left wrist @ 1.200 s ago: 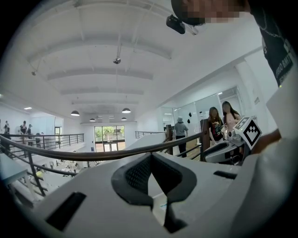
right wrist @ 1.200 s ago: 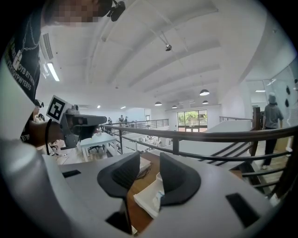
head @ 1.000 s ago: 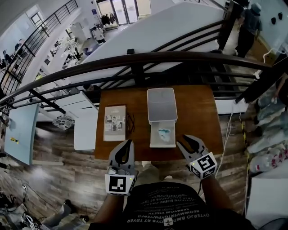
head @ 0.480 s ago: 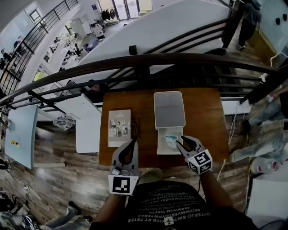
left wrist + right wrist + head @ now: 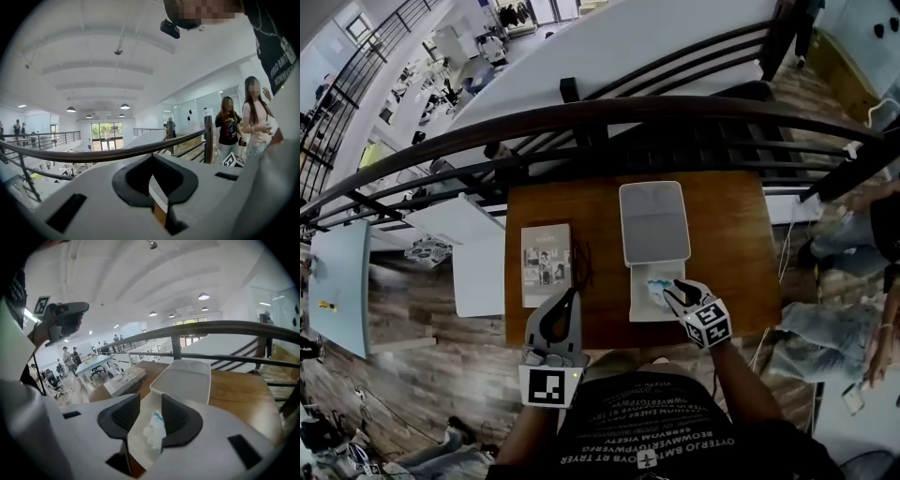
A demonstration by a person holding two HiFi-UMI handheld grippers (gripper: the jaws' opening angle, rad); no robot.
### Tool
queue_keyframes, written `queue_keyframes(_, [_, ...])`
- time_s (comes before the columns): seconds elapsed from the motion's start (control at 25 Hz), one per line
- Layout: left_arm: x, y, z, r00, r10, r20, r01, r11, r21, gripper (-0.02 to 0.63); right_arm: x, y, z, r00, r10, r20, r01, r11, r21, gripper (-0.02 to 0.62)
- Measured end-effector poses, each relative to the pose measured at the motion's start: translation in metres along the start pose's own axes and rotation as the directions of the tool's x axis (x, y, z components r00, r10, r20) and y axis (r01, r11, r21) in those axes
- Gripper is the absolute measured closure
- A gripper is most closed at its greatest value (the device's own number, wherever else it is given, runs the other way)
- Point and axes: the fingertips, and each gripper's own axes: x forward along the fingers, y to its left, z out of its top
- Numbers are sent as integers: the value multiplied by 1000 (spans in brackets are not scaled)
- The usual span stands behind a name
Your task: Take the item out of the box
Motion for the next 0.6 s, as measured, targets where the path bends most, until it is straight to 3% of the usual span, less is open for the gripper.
queue_keyframes(0.6, [20, 35, -12, 999, 16, -41, -16, 1000, -10, 600, 68, -16, -65, 965, 26, -262, -20, 999, 26, 408])
